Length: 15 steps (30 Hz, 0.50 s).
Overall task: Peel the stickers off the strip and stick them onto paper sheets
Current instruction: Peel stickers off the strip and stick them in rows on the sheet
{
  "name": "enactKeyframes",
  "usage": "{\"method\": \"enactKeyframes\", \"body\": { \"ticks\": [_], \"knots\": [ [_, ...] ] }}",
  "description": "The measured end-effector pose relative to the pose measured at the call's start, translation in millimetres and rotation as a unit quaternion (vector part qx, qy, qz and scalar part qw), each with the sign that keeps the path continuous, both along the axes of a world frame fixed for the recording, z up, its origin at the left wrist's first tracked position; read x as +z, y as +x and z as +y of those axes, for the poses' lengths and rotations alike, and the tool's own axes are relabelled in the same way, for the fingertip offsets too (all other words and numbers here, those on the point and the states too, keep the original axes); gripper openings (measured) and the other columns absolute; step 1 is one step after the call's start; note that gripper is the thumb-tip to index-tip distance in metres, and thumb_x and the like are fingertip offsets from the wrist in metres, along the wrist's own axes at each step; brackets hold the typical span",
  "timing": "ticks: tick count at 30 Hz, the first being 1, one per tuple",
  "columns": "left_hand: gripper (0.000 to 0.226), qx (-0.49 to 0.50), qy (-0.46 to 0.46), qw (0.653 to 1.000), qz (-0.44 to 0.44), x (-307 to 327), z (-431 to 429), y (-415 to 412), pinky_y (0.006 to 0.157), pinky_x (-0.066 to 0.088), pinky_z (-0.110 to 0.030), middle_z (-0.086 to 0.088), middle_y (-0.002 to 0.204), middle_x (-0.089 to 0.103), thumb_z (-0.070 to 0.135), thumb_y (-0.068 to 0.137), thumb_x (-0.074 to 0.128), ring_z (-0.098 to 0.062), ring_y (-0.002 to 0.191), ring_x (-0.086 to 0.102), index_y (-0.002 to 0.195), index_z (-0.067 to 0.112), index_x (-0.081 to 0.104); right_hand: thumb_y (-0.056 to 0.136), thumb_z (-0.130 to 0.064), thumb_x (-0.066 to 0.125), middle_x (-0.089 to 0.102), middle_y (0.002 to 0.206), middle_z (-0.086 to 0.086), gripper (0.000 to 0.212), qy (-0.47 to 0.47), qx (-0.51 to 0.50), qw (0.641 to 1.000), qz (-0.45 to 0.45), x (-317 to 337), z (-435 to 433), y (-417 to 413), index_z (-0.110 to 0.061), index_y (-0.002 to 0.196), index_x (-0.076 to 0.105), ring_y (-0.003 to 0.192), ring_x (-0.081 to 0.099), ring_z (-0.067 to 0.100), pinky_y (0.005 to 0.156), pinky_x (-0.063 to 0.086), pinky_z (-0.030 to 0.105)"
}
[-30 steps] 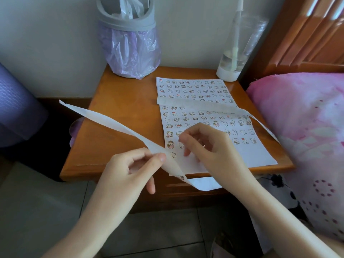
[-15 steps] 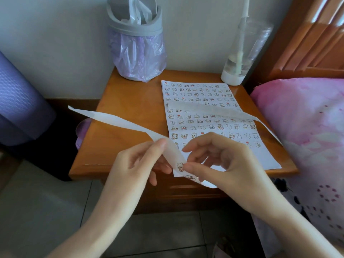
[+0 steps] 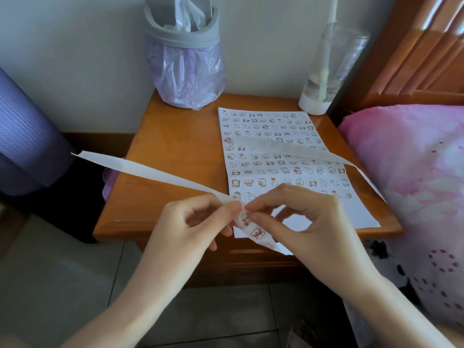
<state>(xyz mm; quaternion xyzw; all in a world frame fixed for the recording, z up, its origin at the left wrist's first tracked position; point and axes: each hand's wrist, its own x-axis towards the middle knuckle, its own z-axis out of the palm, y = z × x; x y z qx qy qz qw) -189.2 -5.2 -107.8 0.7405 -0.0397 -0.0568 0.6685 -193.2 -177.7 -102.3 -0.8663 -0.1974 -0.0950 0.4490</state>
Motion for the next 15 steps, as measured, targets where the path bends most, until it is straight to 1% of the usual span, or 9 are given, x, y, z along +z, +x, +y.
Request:
{"method": "enactKeyframes", "body": {
  "ticks": [2, 6, 9, 12, 15],
  "knots": [
    [0.023, 0.007, 0.011, 1.0, 0.0, -0.7, -0.8, 0.2, 0.048, 0.041, -0.009, 0.0, 0.055, 0.064, 0.033, 0.076, 0.063, -0.002, 0.045, 0.052, 0.057, 0.021, 0.068, 0.082, -0.017, 0.069, 0.069, 0.082, -0.011, 0.009, -0.021, 0.003, 0.999, -0.026, -1.4, 0.3, 0.7, -0.017, 0.089, 0.074, 0.079, 0.063, 0.001, 0.064, 0.049, 0.011],
    [0.025, 0.019, 0.029, 0.999, 0.004, -1.2, -1.3, -0.1, 0.047, 0.041, -0.007, 0.002, 0.053, 0.064, 0.034, 0.076, 0.062, -0.001, 0.044, 0.052, 0.056, 0.021, 0.067, 0.083, -0.031, 0.06, 0.065, 0.087, -0.013, 0.016, -0.067, -0.002, 0.996, -0.06, -3.8, 0.4, 1.9, -0.021, 0.088, 0.072, 0.078, 0.061, 0.004, 0.059, 0.05, 0.02],
    [0.024, 0.019, 0.034, 0.999, 0.004, -0.9, -1.7, -0.4, 0.048, 0.041, -0.007, 0.002, 0.053, 0.064, 0.034, 0.077, 0.062, 0.001, 0.044, 0.052, 0.059, 0.018, 0.069, 0.083, -0.033, 0.059, 0.064, 0.088, -0.013, 0.016, -0.094, -0.004, 0.993, -0.076, -4.3, 0.4, 1.8, -0.022, 0.086, 0.071, 0.077, 0.058, 0.003, 0.058, 0.048, 0.019],
    [0.023, 0.021, 0.043, 0.999, 0.006, -0.9, -2.7, -0.6, 0.048, 0.041, -0.006, 0.003, 0.052, 0.064, 0.031, 0.079, 0.063, 0.003, 0.044, 0.053, 0.061, 0.017, 0.069, 0.083, -0.036, 0.058, 0.062, 0.089, -0.015, 0.017, -0.1, -0.01, 0.993, -0.064, -5.3, 0.7, 2.3, -0.025, 0.085, 0.07, 0.076, 0.055, 0.003, 0.059, 0.046, 0.017],
    [0.024, 0.019, 0.047, 0.999, 0.015, -3.2, -3.2, -1.3, 0.046, 0.039, -0.007, 0.002, 0.053, 0.064, 0.032, 0.08, 0.062, 0.004, 0.042, 0.051, 0.062, 0.018, 0.069, 0.083, -0.038, 0.058, 0.058, 0.087, -0.017, 0.014, -0.107, -0.018, 0.993, -0.037, -6.6, 1.4, 3.2, -0.027, 0.084, 0.067, 0.077, 0.05, 0.002, 0.065, 0.045, 0.017]
  ]
}}
